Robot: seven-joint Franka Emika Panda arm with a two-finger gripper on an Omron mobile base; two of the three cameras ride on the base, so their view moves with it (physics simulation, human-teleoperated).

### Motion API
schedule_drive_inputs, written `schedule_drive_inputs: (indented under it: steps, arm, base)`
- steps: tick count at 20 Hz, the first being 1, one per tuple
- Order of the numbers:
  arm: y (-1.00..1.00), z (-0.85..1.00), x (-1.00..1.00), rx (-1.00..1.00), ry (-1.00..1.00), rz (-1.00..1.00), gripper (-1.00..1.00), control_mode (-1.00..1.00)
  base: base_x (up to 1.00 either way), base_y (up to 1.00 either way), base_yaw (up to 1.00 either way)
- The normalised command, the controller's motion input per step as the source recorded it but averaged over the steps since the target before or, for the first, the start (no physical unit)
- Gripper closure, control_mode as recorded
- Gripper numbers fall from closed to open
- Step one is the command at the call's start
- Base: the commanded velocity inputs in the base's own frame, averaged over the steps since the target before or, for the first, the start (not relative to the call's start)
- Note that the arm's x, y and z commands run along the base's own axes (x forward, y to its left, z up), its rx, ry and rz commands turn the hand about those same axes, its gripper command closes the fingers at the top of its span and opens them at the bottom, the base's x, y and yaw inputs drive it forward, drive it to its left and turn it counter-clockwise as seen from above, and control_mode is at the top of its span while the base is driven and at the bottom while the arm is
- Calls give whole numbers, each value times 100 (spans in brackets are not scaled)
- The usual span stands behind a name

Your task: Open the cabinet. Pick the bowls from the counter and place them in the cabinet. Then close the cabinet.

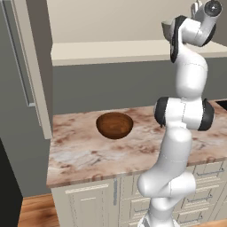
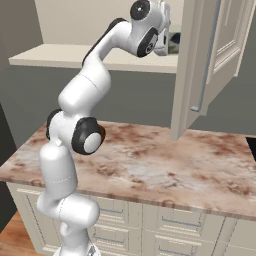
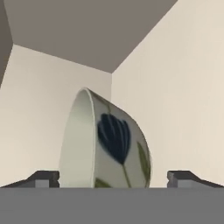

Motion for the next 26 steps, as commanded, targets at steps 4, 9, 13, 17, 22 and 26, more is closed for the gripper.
schedule_drive_inputs:
  steps: [4,9,13,17,22,26]
  arm:
    - [3,24,-78,0,-5,2,-100,-100]
    - [17,10,-100,0,0,1,-100,-100]
    - [48,0,-100,-4,0,2,-100,-100]
    - [61,-13,-100,-10,-2,2,-100,-100]
    - [61,-52,-100,-10,0,9,-100,-100]
    - [41,-57,-100,-10,13,11,-100,-100]
  base:
    - [0,0,0]
    - [0,0,0]
    - [0,0,0]
    - [0,0,0]
    - [0,0,0]
    - [0,0,0]
